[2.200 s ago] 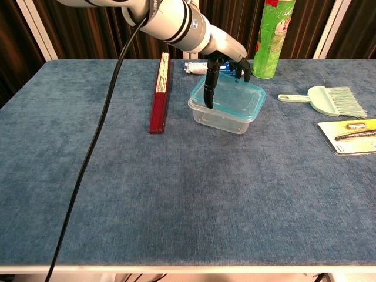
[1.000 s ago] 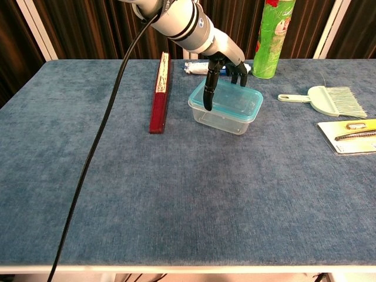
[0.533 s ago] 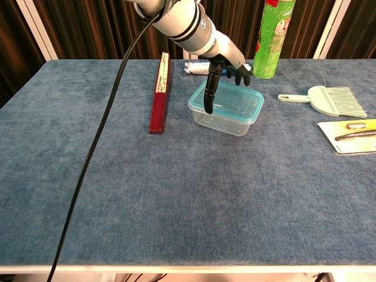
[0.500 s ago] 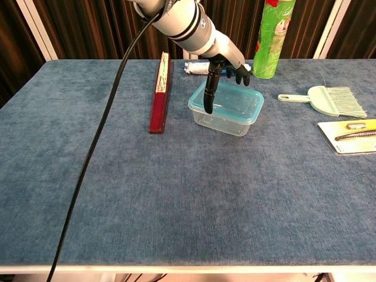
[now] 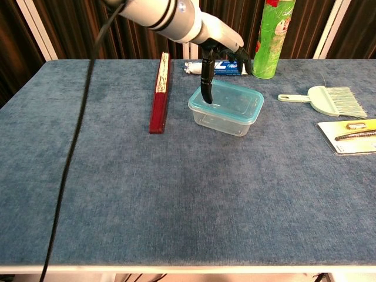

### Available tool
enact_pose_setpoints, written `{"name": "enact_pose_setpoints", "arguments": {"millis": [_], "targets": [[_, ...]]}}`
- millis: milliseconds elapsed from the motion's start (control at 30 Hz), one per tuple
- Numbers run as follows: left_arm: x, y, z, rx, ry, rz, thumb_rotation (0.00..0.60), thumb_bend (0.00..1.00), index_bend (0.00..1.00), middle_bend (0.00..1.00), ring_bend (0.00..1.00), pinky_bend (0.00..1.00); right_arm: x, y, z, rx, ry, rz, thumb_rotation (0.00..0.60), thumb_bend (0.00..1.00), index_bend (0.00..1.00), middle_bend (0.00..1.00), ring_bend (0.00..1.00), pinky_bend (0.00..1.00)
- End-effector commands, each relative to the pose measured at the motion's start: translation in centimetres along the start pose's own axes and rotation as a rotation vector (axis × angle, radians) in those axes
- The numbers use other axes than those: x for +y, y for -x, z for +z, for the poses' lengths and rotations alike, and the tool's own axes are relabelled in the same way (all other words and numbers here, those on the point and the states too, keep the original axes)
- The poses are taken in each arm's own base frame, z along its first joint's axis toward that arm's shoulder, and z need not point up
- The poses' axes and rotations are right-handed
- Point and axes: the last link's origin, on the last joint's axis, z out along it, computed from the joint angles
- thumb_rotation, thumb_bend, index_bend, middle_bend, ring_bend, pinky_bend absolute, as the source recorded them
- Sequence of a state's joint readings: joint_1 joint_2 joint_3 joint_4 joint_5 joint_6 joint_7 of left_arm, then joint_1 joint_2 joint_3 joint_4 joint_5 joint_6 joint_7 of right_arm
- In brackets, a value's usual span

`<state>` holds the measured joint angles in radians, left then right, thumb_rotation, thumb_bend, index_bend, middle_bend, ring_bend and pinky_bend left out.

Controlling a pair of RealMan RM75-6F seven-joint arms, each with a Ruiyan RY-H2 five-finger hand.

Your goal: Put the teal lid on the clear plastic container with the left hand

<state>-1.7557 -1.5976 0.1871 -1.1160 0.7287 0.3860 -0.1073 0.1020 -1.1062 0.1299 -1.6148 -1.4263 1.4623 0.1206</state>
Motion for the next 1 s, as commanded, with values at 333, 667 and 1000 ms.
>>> {"name": "enact_pose_setpoints", "arguments": {"millis": [333,667,1000], "targets": [[-0.2,5.0,-5.9,0.118,0.000,0.002,0.600,0.10,0.22,0.18,0.06,0.00,-0.8,0.4,0.3,-0.004,-0.039,0.006,0.600,0.04,0.00,0.00,0.00,0.00],[-0.3,7.2,-5.0,0.075,-0.040,0.016,0.600,0.09,0.21,0.17,0.06,0.00,-0.8,0.4,0.3,-0.006,-0.040,0.007,0.600,0.04,0.00,0.00,0.00,0.00],[-0.6,8.3,-4.4,0.048,-0.071,0.023,0.600,0.09,0.21,0.17,0.06,0.00,-0.8,0.5,0.2,-0.008,-0.037,0.007,0.600,0.04,0.00,0.00,0.00,0.00]]}}
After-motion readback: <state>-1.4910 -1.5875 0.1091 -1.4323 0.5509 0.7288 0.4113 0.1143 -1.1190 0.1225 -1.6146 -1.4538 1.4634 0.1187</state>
